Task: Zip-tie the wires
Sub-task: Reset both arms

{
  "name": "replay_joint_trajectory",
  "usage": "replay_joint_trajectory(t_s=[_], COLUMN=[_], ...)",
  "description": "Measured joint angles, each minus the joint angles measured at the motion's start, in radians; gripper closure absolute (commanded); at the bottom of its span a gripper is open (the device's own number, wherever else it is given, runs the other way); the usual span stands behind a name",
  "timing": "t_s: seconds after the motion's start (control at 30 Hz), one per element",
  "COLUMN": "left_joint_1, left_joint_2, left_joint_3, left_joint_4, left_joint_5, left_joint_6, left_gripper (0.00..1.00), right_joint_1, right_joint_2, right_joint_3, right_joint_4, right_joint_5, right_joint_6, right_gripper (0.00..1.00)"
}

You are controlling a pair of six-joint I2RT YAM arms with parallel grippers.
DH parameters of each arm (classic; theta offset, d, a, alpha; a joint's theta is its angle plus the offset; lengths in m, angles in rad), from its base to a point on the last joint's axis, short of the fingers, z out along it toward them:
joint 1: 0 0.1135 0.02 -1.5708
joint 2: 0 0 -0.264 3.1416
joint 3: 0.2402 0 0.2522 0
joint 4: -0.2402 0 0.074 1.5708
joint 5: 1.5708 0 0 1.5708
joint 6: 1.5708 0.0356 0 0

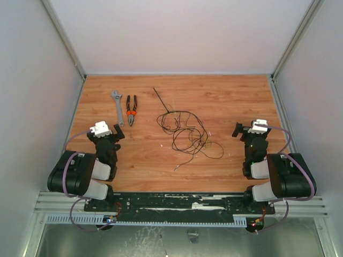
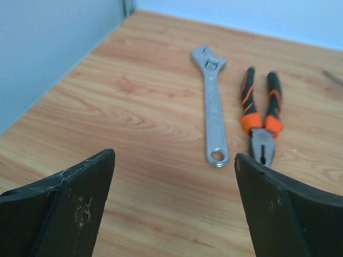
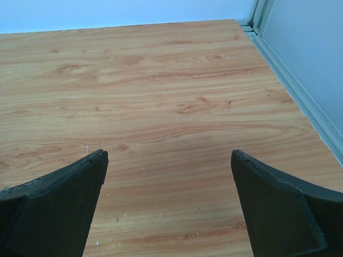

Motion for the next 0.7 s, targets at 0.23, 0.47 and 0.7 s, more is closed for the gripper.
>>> replay_joint_trajectory(t_s=[0.23, 0.47, 0.7], left_joint_1=[0.082, 0.083, 0.084], left_joint_2=[0.024, 0.024, 0.024], left_joint_3=[0.063, 0.063, 0.063], left_joint_4=[-0.106, -0.127, -0.136], left_joint_5=[0.079, 0.105, 0.114], left_joint_6=[-0.061, -0.073, -0.073], left_gripper=[0.02, 0.02, 0.02], right_joint_1=[0.000, 0.000, 0.000], right_joint_2=[0.000, 0.000, 0.000], right_joint_3=[0.000, 0.000, 0.000], right_joint_4=[0.000, 0.000, 0.000], right_joint_5=[0.000, 0.000, 0.000], right_joint_6=[0.000, 0.000, 0.000], right_gripper=[0.01, 0.01, 0.01])
